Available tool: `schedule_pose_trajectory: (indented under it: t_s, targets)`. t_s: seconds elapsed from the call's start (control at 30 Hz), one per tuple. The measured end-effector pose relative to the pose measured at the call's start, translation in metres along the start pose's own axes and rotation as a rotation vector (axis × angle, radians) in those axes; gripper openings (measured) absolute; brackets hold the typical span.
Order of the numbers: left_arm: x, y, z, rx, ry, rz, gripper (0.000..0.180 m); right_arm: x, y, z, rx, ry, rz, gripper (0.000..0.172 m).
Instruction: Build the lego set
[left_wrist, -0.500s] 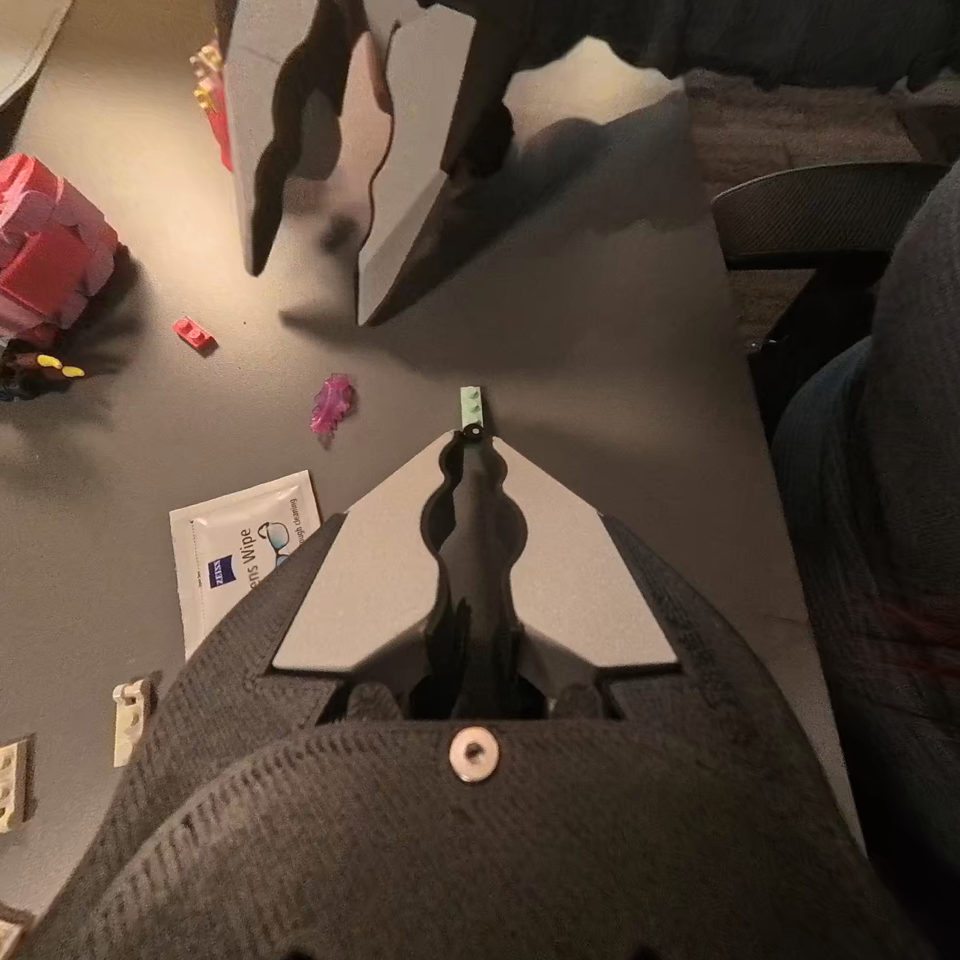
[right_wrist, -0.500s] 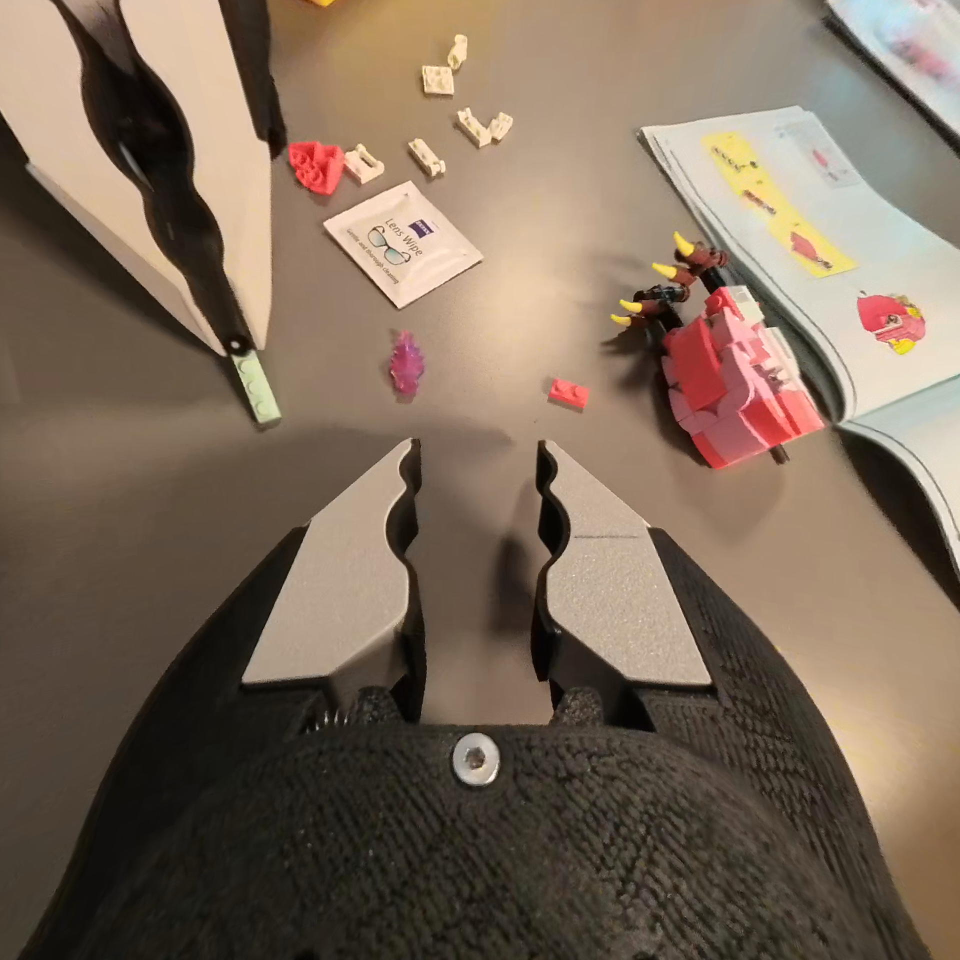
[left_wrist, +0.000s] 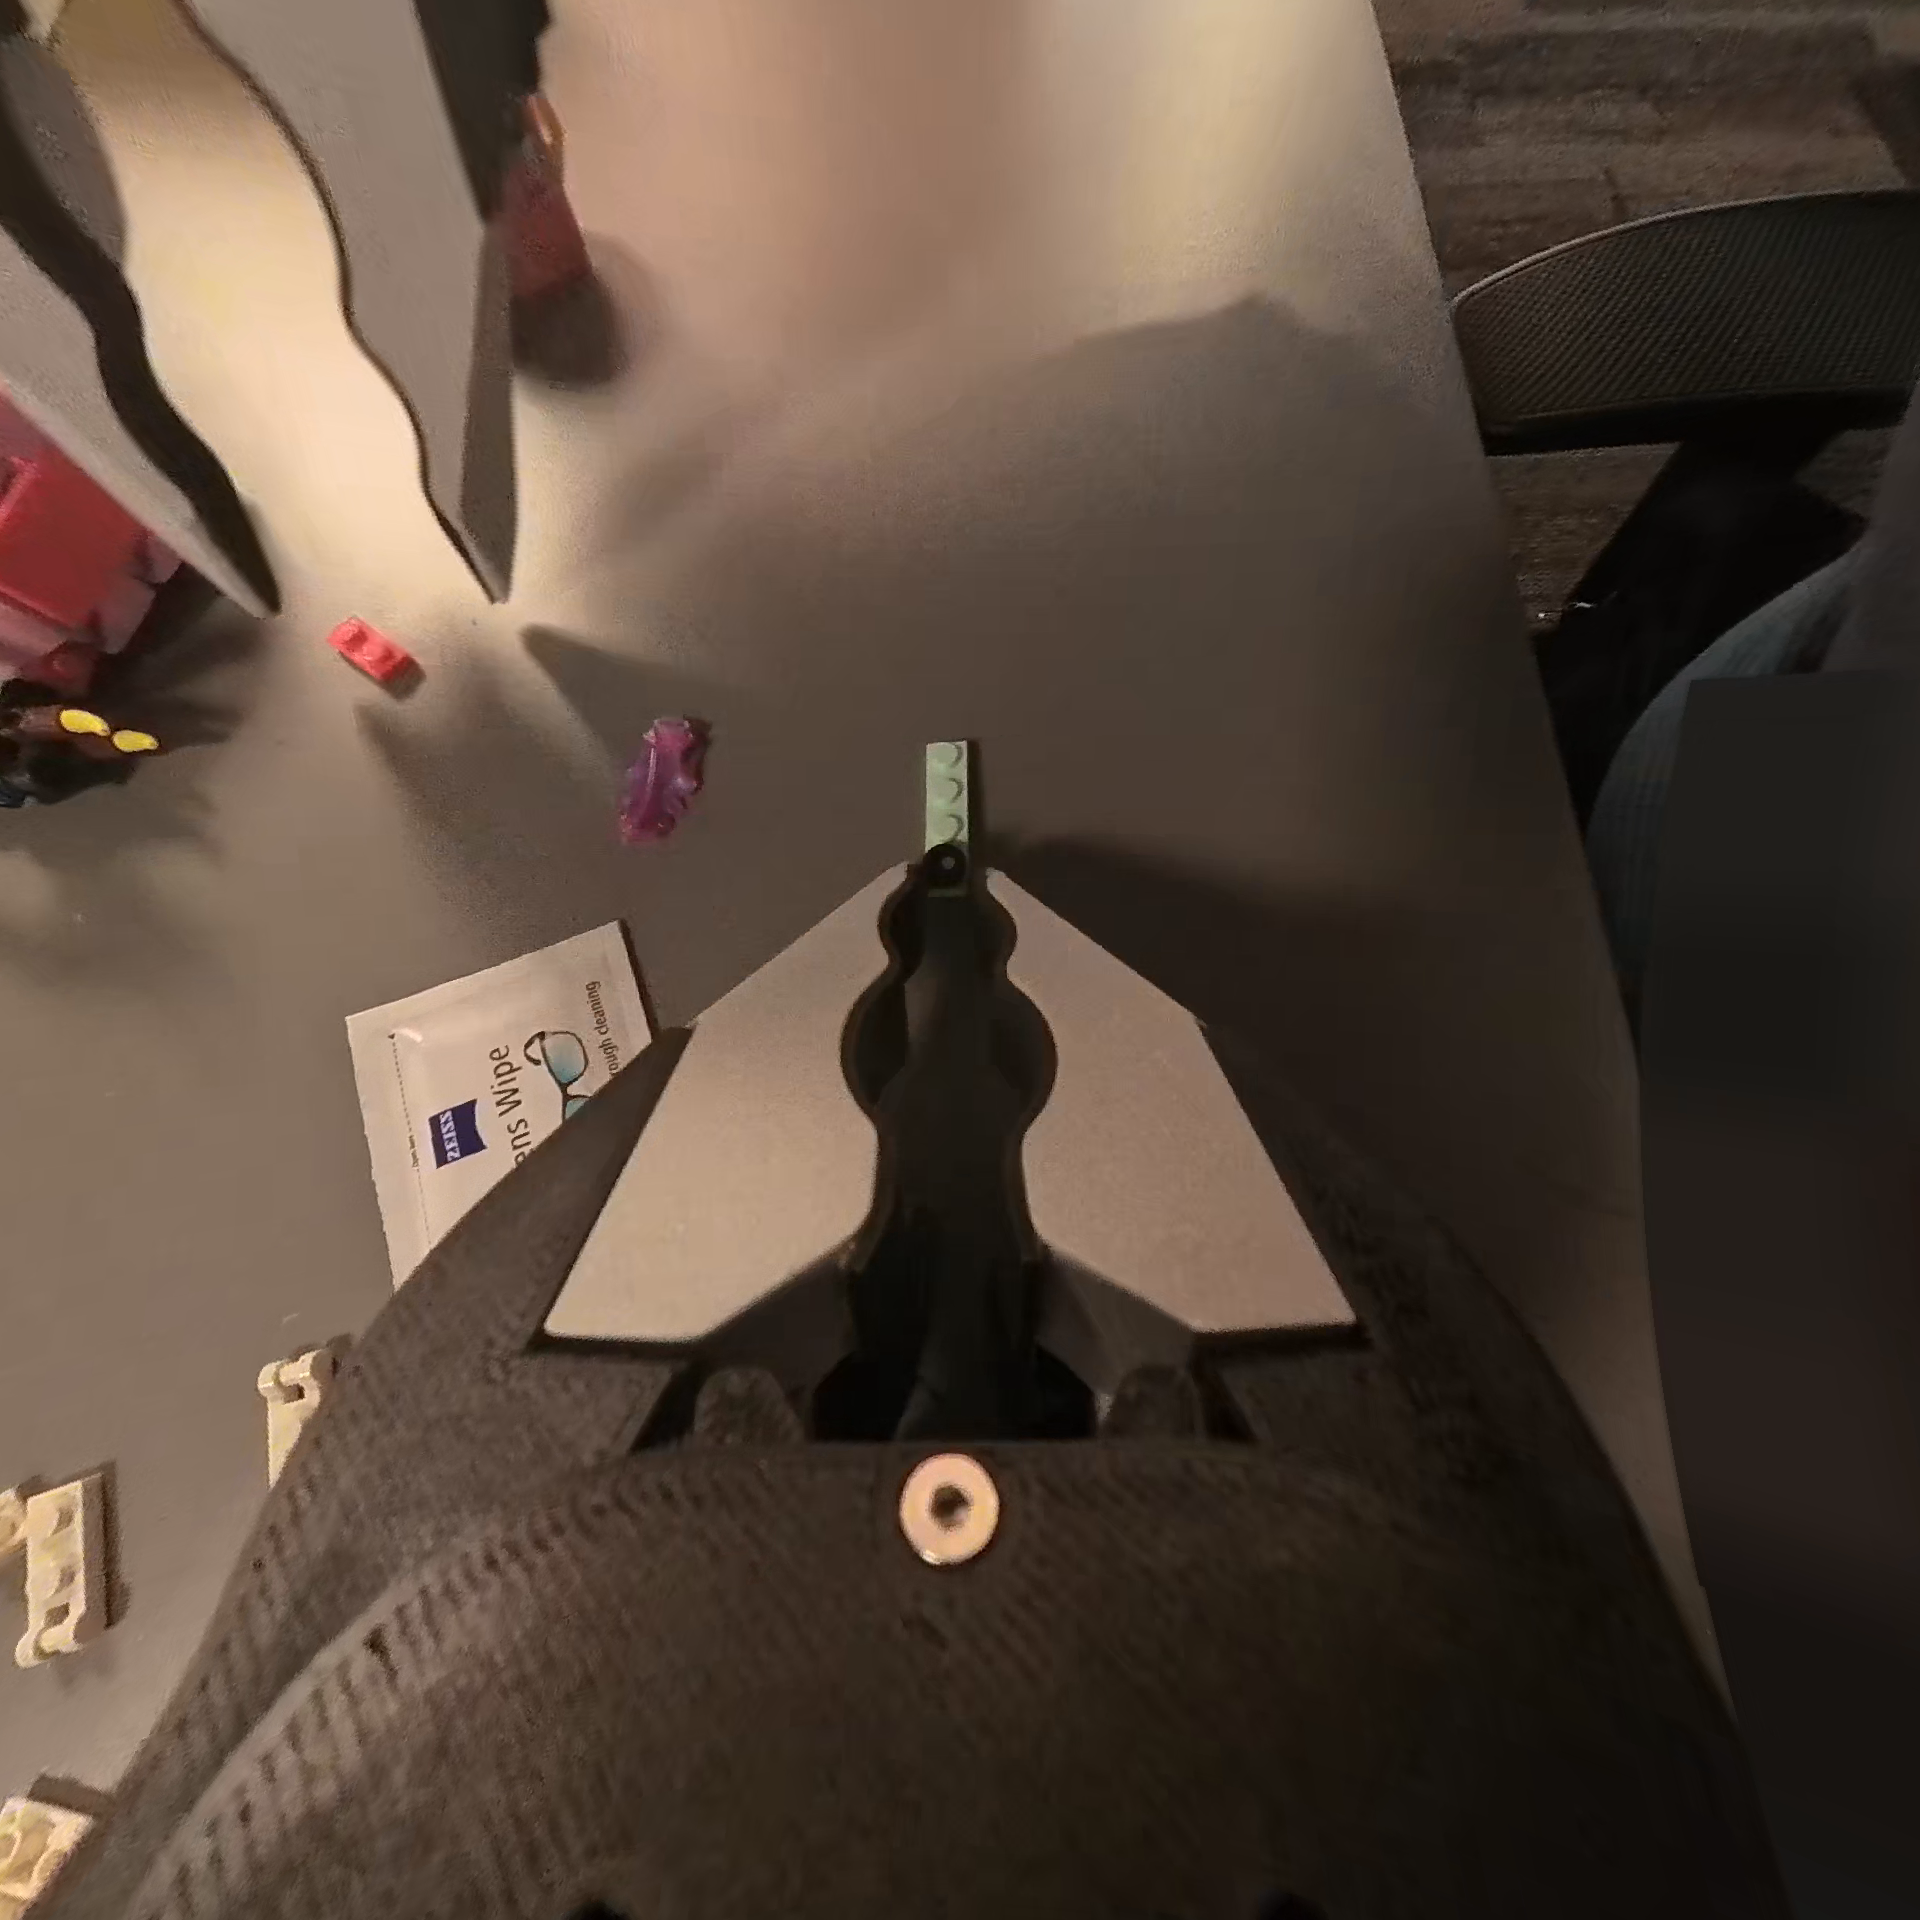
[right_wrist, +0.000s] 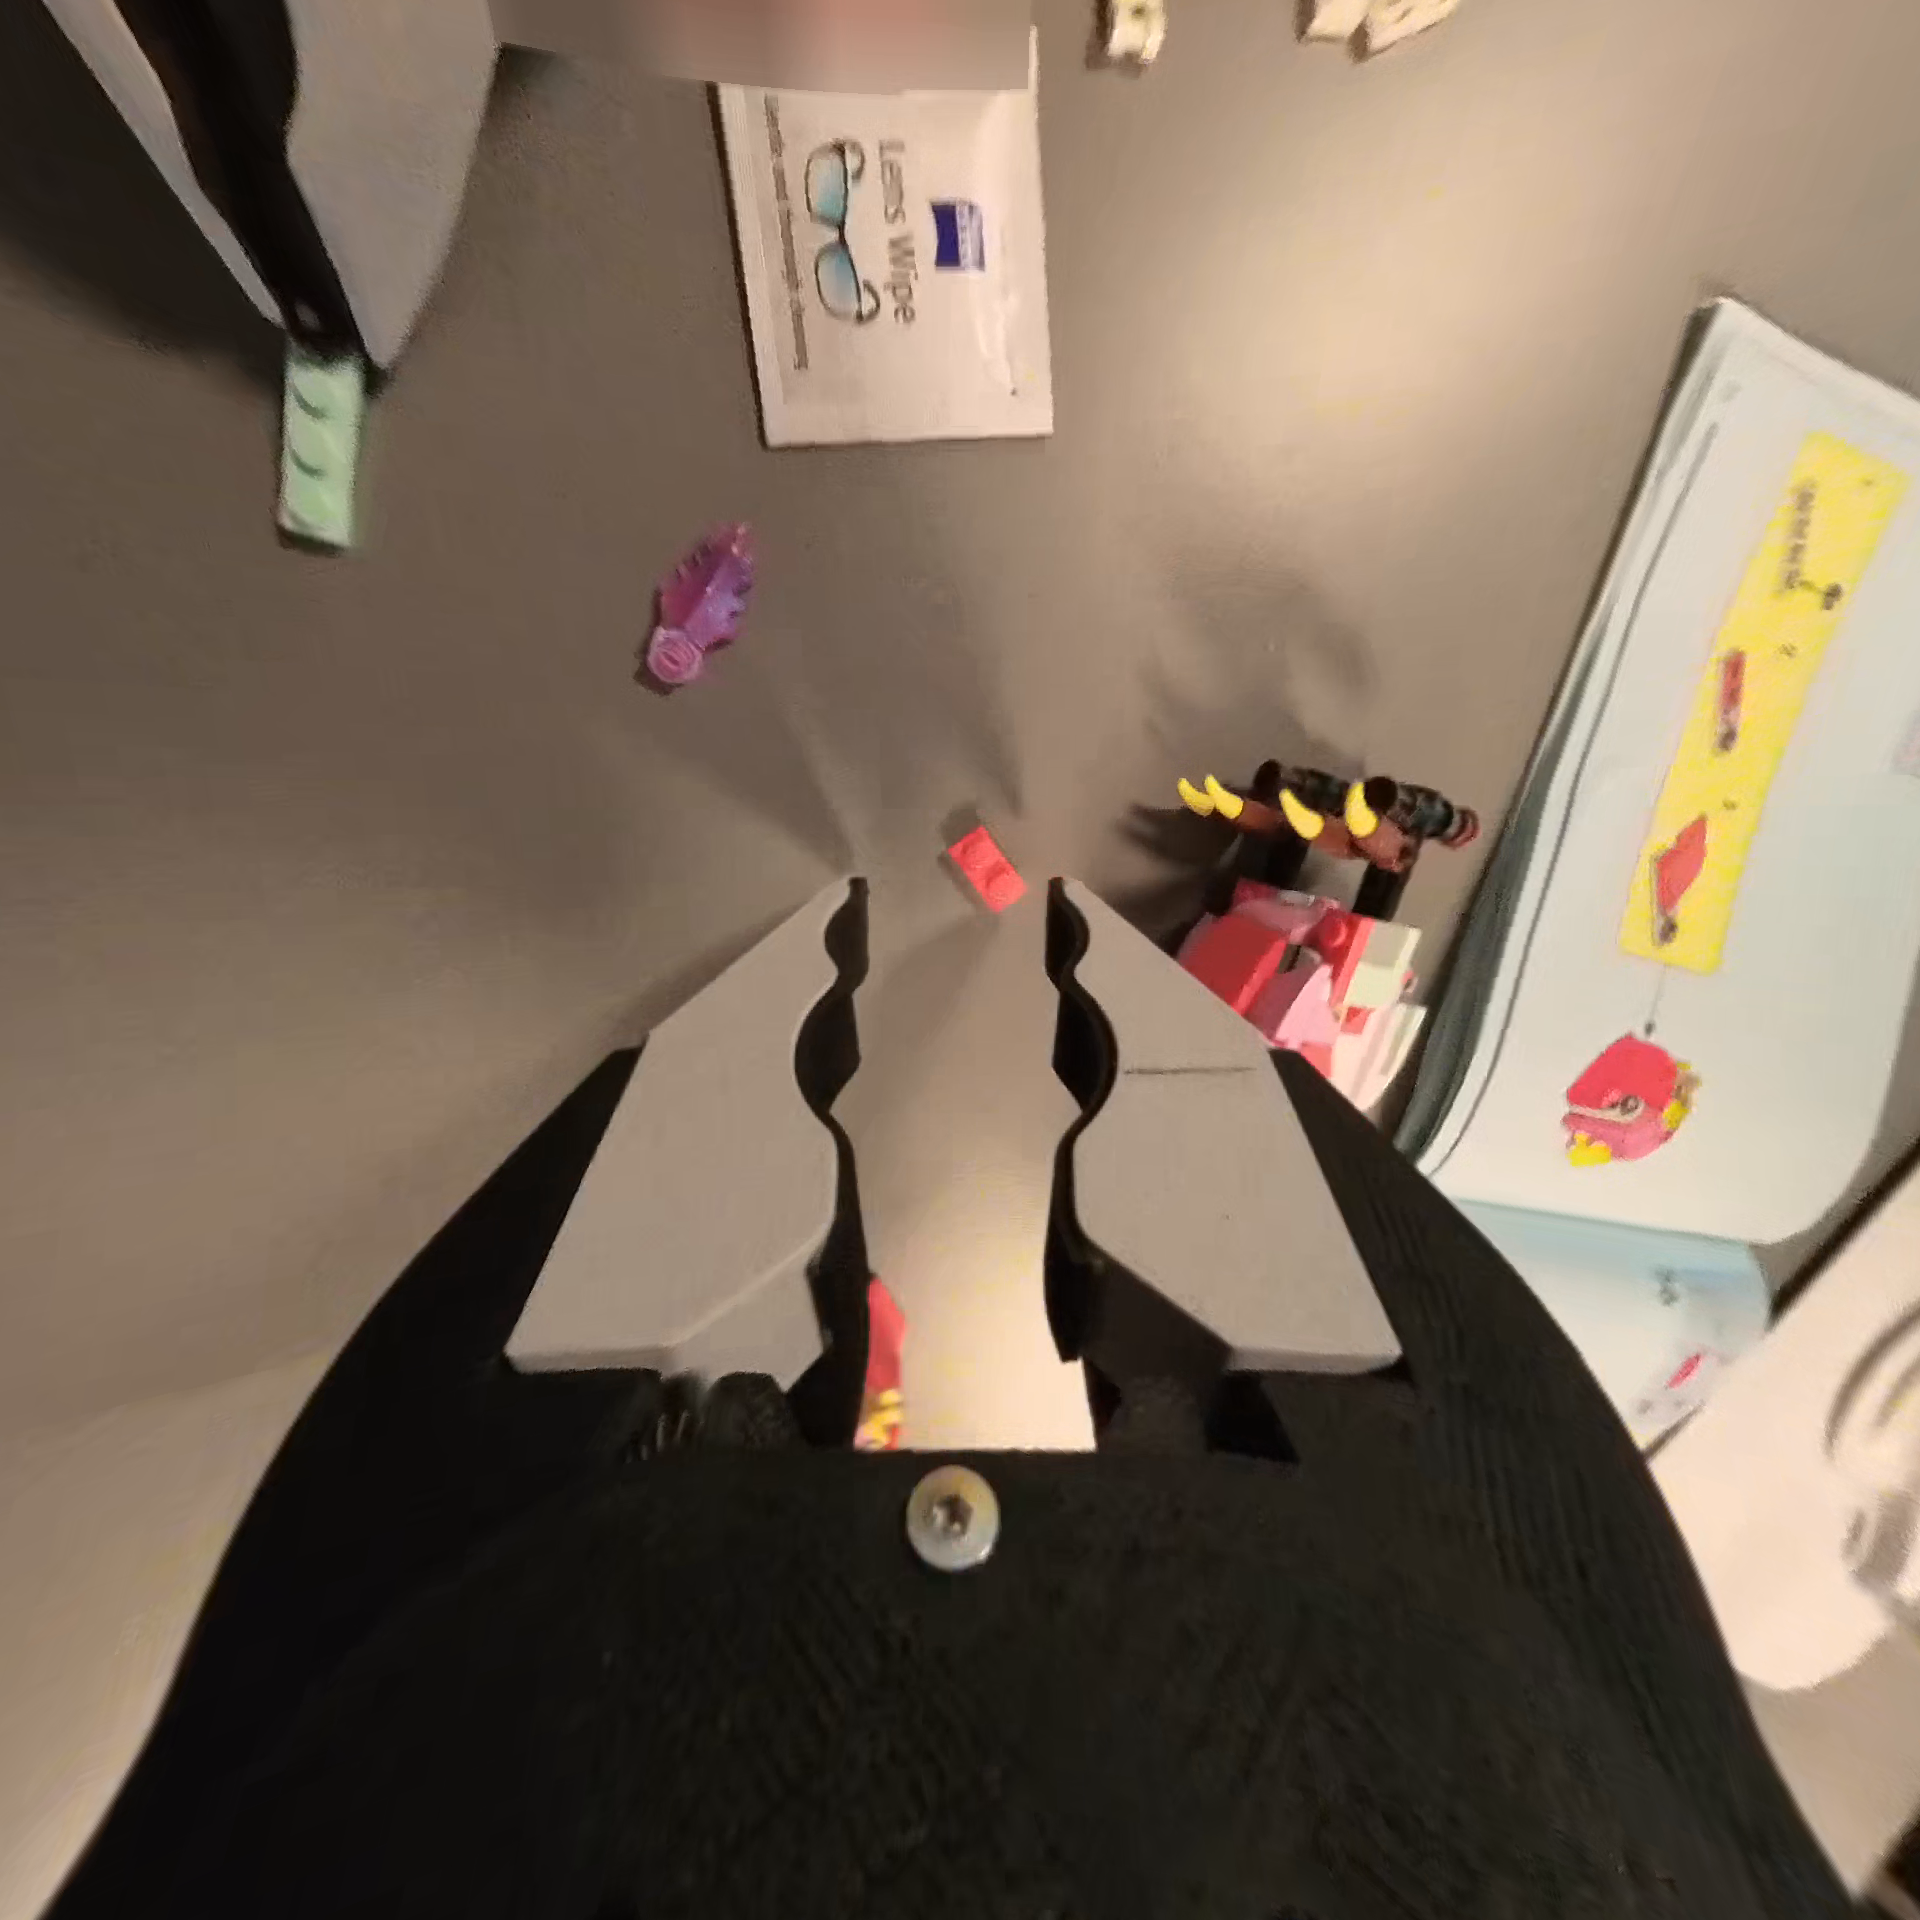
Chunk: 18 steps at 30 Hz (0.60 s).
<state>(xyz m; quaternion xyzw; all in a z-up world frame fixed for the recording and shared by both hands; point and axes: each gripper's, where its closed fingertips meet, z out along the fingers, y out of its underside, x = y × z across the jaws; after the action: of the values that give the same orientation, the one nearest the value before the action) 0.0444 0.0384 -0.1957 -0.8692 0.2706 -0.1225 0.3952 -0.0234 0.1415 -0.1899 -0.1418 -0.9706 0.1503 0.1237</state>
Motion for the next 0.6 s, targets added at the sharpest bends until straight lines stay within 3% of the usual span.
schedule_pose_trajectory:
  t_s: [0.13,0.23,0.47,0.6]
  targets:
    - [0.0,0.0,0.0,0.0,0.005,-0.003,0.008,0.012,0.004,0.008,-0.063,-0.063,-0.035,0.011]
    - [0.0,0.0,0.0,0.001,0.006,-0.003,0.008,0.011,0.005,0.009,-0.073,-0.093,-0.001,0.006]
    - [-0.003,-0.001,0.0,0.001,-0.012,-0.022,0.008,-0.005,0.005,0.002,-0.05,-0.027,0.113,0.005]
    - [-0.016,-0.002,0.001,0.004,-0.102,-0.071,0.007,-0.034,-0.021,-0.009,0.06,-0.044,0.242,0.004]
